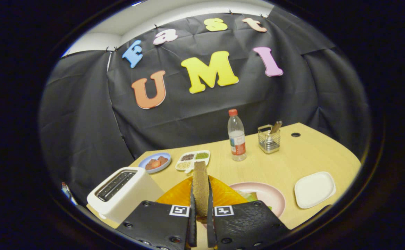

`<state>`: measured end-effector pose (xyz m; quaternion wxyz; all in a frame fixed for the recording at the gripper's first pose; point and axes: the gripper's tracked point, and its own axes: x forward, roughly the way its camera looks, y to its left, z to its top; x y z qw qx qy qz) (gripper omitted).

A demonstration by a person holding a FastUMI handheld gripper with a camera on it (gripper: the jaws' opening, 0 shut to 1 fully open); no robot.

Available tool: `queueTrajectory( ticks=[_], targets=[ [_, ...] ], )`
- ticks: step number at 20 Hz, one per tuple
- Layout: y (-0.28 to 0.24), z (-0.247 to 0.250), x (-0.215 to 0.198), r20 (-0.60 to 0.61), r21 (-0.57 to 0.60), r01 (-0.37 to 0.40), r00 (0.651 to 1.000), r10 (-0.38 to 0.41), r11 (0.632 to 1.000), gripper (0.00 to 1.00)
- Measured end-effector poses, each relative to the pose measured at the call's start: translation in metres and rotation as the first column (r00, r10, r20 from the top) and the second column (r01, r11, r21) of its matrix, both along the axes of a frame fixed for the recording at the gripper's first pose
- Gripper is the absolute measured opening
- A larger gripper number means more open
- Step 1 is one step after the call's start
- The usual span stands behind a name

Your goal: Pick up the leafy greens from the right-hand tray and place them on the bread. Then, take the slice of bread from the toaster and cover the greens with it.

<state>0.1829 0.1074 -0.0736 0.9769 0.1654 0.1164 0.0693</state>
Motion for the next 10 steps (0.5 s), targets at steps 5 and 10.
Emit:
queueTrajectory(
  ticks=[5, 10],
  targets=[
    [-0.021, -0.038, 0.014, -0.101, 0.013, 0.015, 0.995, -0.014, 1.000, 0.15],
    [-0.044, -0.050, 0.016, -0.121, 0.024, 0.037, 0.992, -0.033, 0.999, 0.15]
  ],
)
